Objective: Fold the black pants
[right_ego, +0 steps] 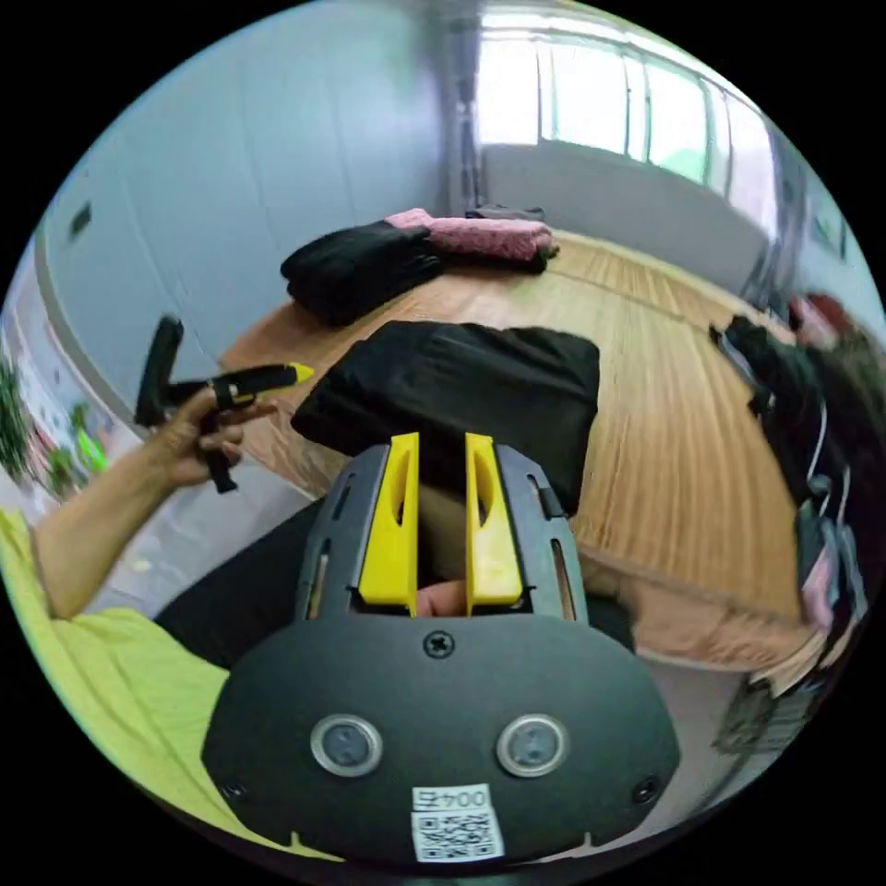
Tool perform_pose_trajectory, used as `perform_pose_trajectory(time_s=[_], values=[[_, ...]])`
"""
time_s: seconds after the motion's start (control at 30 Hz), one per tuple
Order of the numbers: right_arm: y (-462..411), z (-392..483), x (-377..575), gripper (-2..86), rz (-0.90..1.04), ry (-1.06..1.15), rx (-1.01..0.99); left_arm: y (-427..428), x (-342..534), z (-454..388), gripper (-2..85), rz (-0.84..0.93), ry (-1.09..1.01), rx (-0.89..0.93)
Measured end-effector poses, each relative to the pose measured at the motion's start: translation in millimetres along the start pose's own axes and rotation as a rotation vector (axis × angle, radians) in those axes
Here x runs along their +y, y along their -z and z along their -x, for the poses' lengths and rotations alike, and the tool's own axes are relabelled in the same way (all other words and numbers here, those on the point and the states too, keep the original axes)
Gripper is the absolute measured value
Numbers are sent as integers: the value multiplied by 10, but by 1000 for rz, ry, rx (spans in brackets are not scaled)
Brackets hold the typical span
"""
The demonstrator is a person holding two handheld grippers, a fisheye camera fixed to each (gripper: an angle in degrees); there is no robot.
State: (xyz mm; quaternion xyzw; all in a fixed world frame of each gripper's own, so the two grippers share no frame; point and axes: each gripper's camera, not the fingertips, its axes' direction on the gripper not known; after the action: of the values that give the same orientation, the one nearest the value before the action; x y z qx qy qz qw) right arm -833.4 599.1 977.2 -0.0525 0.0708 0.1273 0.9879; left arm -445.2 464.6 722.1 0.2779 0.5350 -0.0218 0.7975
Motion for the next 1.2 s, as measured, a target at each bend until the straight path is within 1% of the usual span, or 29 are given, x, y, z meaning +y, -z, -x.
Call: perform_pose_trajectory(time_s=[0.03,0.07,0.13,0.2,0.23,0.37,0.43,0.5,0.63,0.83,1.0,1.2], values=[[64,-328,157,72,-12,-127,-99,-37,-34,-15,54,12,-9,-8],[89,-491,250,64,-19,-188,-149,-115,-105,-13,70,33,-13,7],[123,-1017,636,19,-36,-363,-331,-249,-223,68,90,74,23,69],[148,-1301,927,3,-57,-442,-399,-414,-385,239,114,147,106,92],[172,-1443,1114,-1,-75,-476,-414,-441,-419,291,118,157,131,102],[158,-1729,1586,-6,-75,-538,-446,-573,-567,696,128,169,289,229],[147,-1887,1817,-7,-120,-589,-508,-638,-612,854,127,187,331,280],[143,-2008,1921,-7,-154,-612,-526,-734,-633,1011,125,229,370,347],[64,-2253,2138,-7,-186,-667,-577,-739,-543,1156,120,244,411,362],[57,-2453,2389,-7,-225,-678,-607,-645,-284,1324,115,214,451,373],[60,-2574,2585,-7,-274,-686,-652,-702,-102,1502,112,160,546,475],[107,-2633,2803,-7,-315,-683,-677,-673,-37,1578,112,131,560,501]])
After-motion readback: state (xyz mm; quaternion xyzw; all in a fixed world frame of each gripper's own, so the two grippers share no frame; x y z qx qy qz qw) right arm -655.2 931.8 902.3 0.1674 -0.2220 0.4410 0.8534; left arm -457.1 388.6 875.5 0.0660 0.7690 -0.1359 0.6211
